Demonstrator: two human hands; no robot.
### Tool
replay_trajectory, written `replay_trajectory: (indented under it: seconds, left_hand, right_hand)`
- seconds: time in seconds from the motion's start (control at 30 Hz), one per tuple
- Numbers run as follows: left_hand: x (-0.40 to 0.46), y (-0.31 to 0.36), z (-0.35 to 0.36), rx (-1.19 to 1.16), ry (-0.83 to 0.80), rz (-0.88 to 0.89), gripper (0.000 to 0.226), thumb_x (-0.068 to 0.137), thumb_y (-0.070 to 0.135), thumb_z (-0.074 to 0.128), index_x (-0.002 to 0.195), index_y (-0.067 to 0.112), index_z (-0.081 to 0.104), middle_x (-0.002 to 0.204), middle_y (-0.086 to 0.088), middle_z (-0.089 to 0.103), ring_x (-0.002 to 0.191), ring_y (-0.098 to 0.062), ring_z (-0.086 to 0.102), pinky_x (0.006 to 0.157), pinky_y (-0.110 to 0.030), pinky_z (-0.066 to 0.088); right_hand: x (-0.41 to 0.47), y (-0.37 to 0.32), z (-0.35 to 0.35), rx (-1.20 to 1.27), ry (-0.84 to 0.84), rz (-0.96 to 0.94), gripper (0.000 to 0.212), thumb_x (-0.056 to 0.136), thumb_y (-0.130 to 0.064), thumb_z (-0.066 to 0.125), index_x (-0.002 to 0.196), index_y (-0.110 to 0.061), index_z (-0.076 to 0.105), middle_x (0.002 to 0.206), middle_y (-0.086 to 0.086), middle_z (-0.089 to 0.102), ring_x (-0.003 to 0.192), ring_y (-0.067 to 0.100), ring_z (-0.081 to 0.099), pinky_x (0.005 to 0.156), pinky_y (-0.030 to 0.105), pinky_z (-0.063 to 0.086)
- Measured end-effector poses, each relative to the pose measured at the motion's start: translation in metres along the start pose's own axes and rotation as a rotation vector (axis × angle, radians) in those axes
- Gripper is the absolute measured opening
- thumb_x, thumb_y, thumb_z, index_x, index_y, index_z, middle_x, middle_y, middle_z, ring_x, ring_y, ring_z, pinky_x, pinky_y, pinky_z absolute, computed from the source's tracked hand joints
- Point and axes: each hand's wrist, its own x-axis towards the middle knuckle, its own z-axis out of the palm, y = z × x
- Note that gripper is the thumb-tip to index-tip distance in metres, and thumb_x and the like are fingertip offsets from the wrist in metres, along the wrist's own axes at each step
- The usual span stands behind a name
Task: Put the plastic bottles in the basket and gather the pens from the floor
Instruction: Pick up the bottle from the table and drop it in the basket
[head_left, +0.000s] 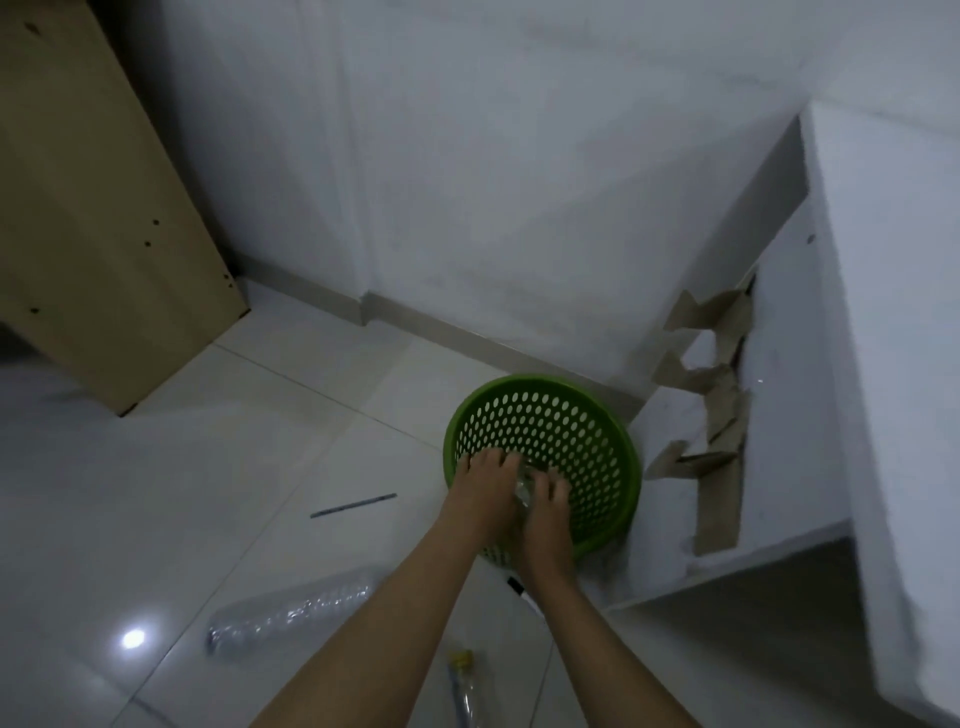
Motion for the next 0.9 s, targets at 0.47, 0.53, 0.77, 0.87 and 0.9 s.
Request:
replay_trajectory:
  seconds: [0.47,0.53,0.77,0.87,0.9]
  left_hand:
    - [-0.160,0.091,-0.256,-0.105,0.142,-0.087,0.039,0.092,0.017,0.043,0.130,0.011,0.043,0.127,-0.016,0.052,0.114,-0.032,0.050,0.101,-0.042,0.040]
    - [-0.179,0.113,-0.290,-0.139,0.143,-0.064,0.040,0.094,0.018,0.044,0.132,0.011,0.042,0.129,-0.016,0.050,0.115,-0.032,0.050,0.100,-0.041,0.041]
    - [-0.222,0.206,-0.345,-0.200,0.135,0.011,0.041,0.098,0.019,0.038,0.138,0.012,0.038,0.139,-0.014,0.044,0.124,-0.029,0.044,0.103,-0.040,0.041]
    - [-0.232,0.253,-0.349,-0.213,0.100,0.106,0.042,0.097,0.014,0.040,0.138,0.008,0.037,0.140,-0.015,0.044,0.124,-0.027,0.045,0.105,-0.038,0.041]
    - [-0.233,0.269,-0.350,-0.220,0.089,0.144,0.043,0.097,0.013,0.041,0.139,0.007,0.037,0.141,-0.016,0.044,0.125,-0.027,0.045,0.107,-0.038,0.041]
  right_hand:
    - [-0.099,-0.210,-0.232,0.059,-0.068,-0.161,0.056,0.088,-0.010,0.057,0.138,-0.012,0.034,0.148,0.013,0.028,0.133,0.026,0.036,0.110,0.041,0.039]
    - [-0.107,-0.227,-0.270,0.032,-0.048,-0.166,0.054,0.087,-0.009,0.056,0.137,-0.012,0.035,0.145,0.012,0.033,0.131,0.028,0.038,0.106,0.043,0.043]
    - [-0.138,-0.240,-0.396,-0.098,0.022,-0.223,0.050,0.090,-0.006,0.049,0.137,-0.013,0.034,0.150,0.011,0.028,0.127,0.026,0.043,0.100,0.036,0.046]
    - [-0.153,-0.222,-0.442,-0.133,0.074,-0.188,0.053,0.090,-0.007,0.050,0.139,-0.017,0.032,0.151,0.008,0.026,0.127,0.027,0.042,0.098,0.038,0.046]
    - [-0.157,-0.214,-0.457,-0.132,0.086,-0.175,0.055,0.089,-0.007,0.050,0.140,-0.018,0.031,0.152,0.007,0.025,0.127,0.027,0.042,0.097,0.038,0.046]
